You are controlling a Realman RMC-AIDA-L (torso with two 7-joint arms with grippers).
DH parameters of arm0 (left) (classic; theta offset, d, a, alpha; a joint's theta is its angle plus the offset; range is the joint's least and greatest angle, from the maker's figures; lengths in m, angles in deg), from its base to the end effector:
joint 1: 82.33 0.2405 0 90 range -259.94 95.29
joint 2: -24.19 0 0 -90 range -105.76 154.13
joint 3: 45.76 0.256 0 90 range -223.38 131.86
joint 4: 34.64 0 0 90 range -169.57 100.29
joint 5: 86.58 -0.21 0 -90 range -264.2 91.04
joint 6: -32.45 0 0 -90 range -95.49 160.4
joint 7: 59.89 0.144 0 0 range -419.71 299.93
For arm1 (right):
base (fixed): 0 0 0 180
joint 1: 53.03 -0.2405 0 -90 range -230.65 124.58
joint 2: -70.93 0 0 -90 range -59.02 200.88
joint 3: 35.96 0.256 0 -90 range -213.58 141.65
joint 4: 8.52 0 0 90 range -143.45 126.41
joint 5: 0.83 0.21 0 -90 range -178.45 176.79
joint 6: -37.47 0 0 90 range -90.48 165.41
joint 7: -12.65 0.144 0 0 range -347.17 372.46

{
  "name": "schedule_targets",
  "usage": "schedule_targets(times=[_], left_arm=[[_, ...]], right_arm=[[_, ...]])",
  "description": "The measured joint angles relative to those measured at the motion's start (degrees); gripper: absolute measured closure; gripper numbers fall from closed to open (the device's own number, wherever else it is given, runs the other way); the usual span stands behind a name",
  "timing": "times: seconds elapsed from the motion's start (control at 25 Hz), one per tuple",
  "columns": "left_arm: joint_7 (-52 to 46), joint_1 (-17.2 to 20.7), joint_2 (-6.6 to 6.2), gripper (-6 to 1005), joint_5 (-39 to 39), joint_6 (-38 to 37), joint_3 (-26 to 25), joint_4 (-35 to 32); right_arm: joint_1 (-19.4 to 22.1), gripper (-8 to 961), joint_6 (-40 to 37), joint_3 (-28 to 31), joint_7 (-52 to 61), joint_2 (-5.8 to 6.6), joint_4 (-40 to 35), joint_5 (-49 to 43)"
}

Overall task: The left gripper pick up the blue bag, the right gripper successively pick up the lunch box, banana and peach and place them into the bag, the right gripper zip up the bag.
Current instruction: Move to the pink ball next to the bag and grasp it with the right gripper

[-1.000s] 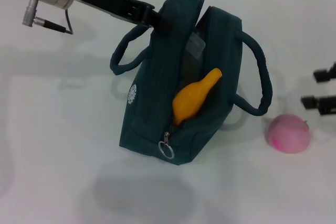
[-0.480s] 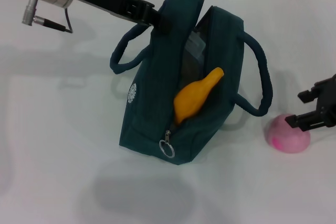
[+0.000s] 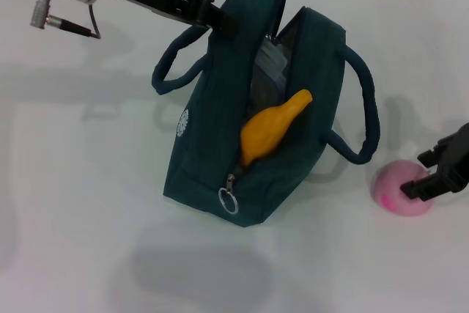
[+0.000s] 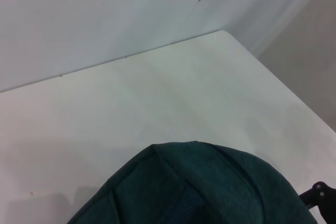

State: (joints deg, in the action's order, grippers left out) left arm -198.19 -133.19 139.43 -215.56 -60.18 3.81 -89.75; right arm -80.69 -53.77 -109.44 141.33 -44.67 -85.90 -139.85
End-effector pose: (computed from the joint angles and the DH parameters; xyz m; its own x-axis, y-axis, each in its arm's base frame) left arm -0.1280 0.4109 0.0406 0.6759 0.7064 0.2101 0.7295 -0.6819 -0.0538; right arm 0.2183 0.3376 0.0286 0.8224 -0.5397 0.1802 -0.4704 -0.8231 -0.3181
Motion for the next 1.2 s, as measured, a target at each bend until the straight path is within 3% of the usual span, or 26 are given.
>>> schedule_targets(times=[0.48, 0.68, 0.8, 1.04, 1.12, 1.2], left_arm=[[0.0, -0.1, -0.02, 936, 0.0, 0.0, 0.0, 0.0], [0.0, 0.2, -0.02, 936, 0.0, 0.0, 0.0, 0.0], [0.0, 0.2, 0.03, 936, 0.0, -0.1, 0.0, 0.0], [0.0, 0.4, 0.13, 935, 0.3, -0.2, 0.0, 0.0], [0.0, 0.4, 0.20, 935, 0.4, -0.3, 0.0, 0.0], [0.0, 0.4, 0.29, 935, 0.5, -0.3, 0.0, 0.0]], right_arm=[[-2.6, 300, 0.1, 0.3, 0.0, 0.14, 6.6, -0.8], [-2.3, 478, 0.1, 2.5, -0.3, 0.25, 6.6, -0.5], [-1.8, 569, -0.2, 6.7, -0.7, 0.31, 6.9, 0.0], [-0.8, 626, -3.7, 19.7, -5.3, 0.68, 9.6, 7.6], [-0.7, 715, -6.5, 25.9, -8.4, 1.34, 11.5, 12.5], [-0.6, 804, -7.9, 27.8, -9.7, 1.68, 12.3, 14.6]])
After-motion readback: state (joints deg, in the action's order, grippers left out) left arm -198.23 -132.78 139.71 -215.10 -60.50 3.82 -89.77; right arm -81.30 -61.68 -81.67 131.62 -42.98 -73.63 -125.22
